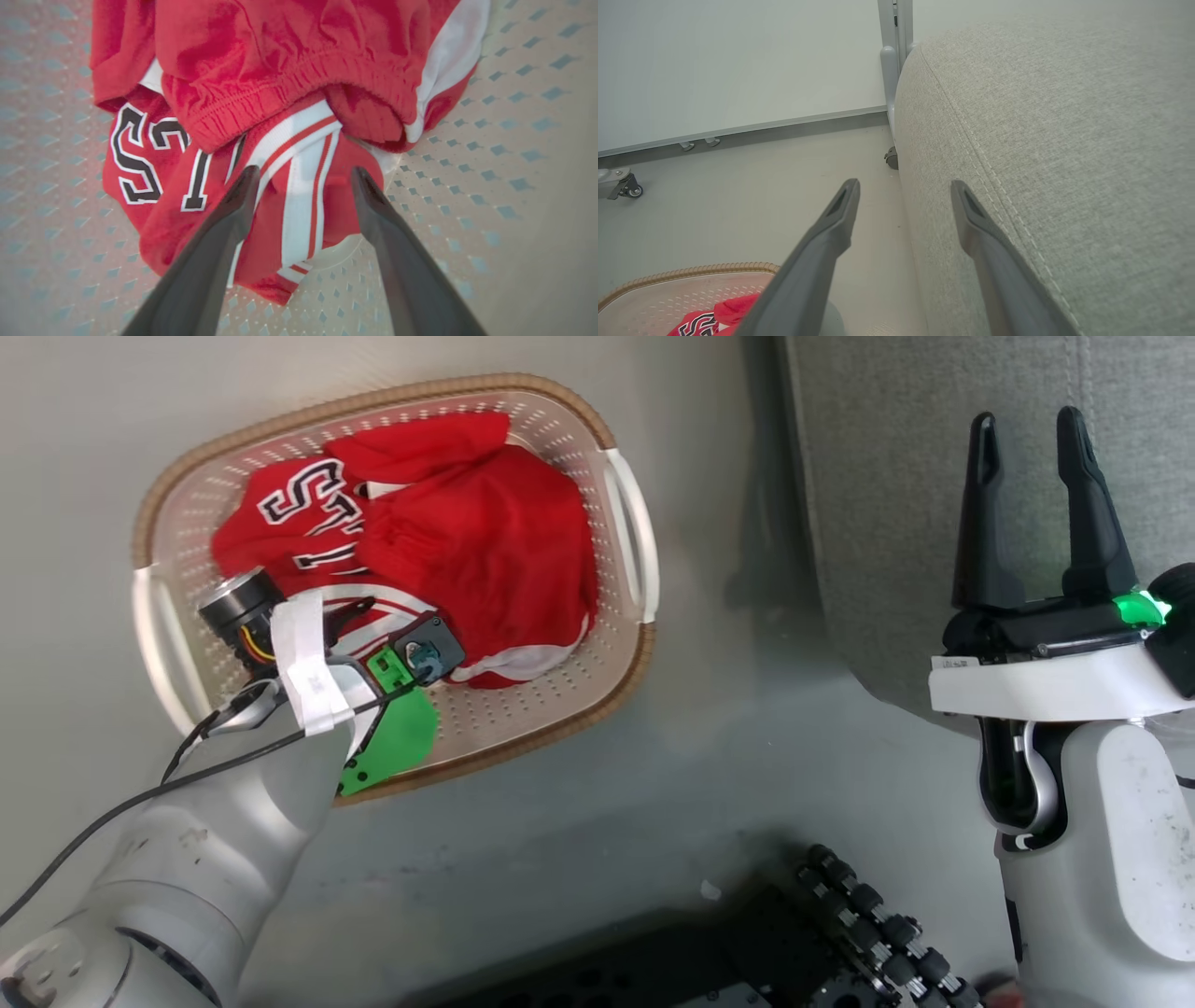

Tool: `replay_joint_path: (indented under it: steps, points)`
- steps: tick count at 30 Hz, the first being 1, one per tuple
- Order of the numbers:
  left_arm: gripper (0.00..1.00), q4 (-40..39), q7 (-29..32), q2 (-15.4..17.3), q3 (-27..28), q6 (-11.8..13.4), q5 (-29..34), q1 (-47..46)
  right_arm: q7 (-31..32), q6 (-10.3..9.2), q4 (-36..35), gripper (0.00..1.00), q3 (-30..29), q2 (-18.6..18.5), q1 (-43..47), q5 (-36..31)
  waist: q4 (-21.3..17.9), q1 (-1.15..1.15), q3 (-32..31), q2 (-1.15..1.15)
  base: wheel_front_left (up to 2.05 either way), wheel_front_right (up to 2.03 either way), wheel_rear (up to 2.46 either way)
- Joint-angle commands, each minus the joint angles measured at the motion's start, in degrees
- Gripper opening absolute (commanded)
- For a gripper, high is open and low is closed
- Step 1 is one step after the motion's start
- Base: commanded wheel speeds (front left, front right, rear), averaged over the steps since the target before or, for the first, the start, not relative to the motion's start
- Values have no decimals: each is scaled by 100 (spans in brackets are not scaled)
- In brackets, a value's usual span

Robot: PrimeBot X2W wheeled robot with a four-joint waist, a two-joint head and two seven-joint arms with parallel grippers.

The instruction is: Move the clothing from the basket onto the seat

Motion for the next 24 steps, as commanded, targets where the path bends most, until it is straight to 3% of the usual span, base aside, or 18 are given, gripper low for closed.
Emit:
replay_joint_path:
  steps: [1,14,20,21,22,23,24]
  points:
    - [100,35,84,128,-67,-8,-57,-142,-18,-2,33,100,26,-7,-48,53,-203,0,170,0,0,0,0]
    - [100,66,518,521,-643,-9,-176,-330,-18,-2,86,100,174,-8,-112,267,-536,0,271,0,0,0,0]
    - [100,62,381,658,-793,-9,-158,-486,-18,-2,89,100,207,-7,-96,346,-648,0,350,0,0,0,0]
    - [85,64,367,664,-804,-9,-160,-486,-18,-2,95,100,211,-7,-86,350,-655,0,356,0,0,0,0]
    - [28,66,367,671,-817,-9,-173,-491,-18,-2,103,100,219,-7,-75,351,-661,0,361,0,0,0,0]
    - [9,66,370,676,-811,-9,-195,-514,-18,-2,112,100,227,-7,-68,353,-664,0,363,0,0,0,0]
    - [0,67,393,678,-796,-8,-235,-530,-18,-2,118,100,233,-7,-67,353,-665,0,360,0,0,0,0]
